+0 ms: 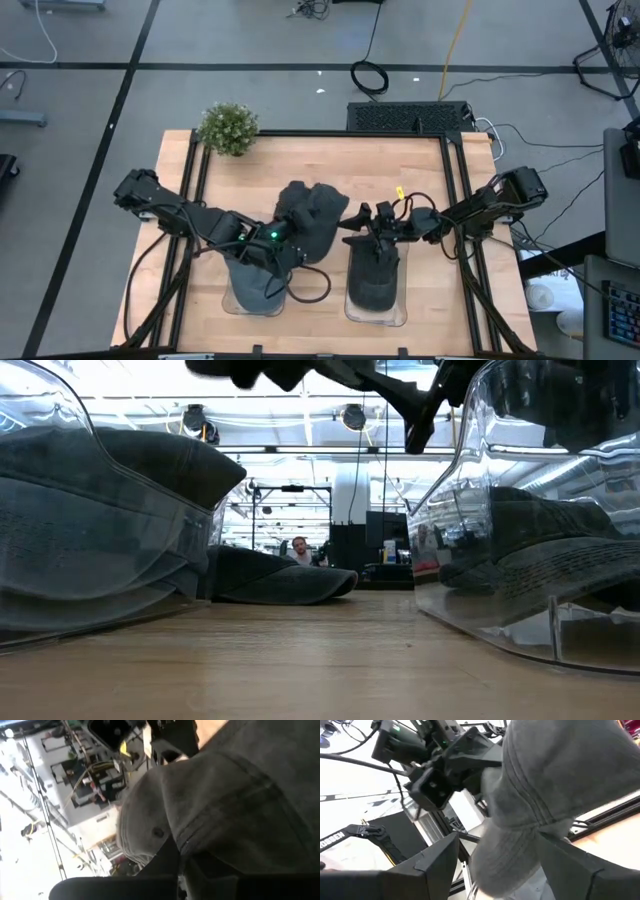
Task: Pick & Place hat
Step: Put the left black cap into the right transparent bin, then put the black cap into the right transparent bin
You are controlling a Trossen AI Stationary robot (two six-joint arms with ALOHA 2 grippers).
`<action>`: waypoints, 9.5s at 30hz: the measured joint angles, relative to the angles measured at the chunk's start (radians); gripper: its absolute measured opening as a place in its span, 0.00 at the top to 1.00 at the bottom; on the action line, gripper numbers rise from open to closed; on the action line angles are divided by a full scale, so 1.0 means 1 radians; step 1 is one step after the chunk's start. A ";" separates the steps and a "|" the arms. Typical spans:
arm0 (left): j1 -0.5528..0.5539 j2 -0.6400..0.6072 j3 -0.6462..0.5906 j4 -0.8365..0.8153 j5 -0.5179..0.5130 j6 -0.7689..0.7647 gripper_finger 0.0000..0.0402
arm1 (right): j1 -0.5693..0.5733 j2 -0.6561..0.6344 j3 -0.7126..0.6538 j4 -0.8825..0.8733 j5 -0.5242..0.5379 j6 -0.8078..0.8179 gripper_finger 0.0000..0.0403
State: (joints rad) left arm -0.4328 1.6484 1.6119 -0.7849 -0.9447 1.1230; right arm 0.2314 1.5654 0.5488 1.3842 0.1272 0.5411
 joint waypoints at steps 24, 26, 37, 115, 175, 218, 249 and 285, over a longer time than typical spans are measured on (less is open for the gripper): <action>-0.021 0.003 0.000 0.102 0.018 0.079 0.98 | 0.000 0.000 0.001 -0.043 0.059 -0.025 0.37; -0.015 0.003 0.000 0.102 0.042 0.067 0.99 | 0.010 0.000 0.009 -0.046 0.057 -0.041 0.39; 0.033 0.003 0.000 0.115 0.063 -0.288 0.97 | 0.071 0.000 0.121 -0.221 0.011 -0.210 0.98; 0.244 -0.620 -0.340 0.095 0.654 -0.869 0.44 | 0.534 -0.423 0.095 -1.234 0.247 0.418 0.46; 0.244 -0.610 -0.376 0.096 0.655 -0.900 0.44 | 0.396 -0.029 0.641 -2.272 -0.019 0.534 1.00; 0.241 -0.608 -0.376 0.360 0.655 -0.967 0.44 | 0.328 -0.257 0.456 -1.321 0.222 -0.370 1.00; 0.755 0.058 -0.375 -0.028 0.954 -0.828 0.24 | 0.248 -0.258 0.379 -1.287 0.207 -0.445 0.39; 0.628 -0.055 -0.366 0.025 0.582 -0.541 0.98 | 0.172 -0.264 0.277 -1.170 0.214 -0.339 0.45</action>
State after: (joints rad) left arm 0.1953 1.5935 1.2457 -0.7595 -0.3624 0.5824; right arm 0.4031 1.3014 0.8253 0.2138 0.3412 0.2023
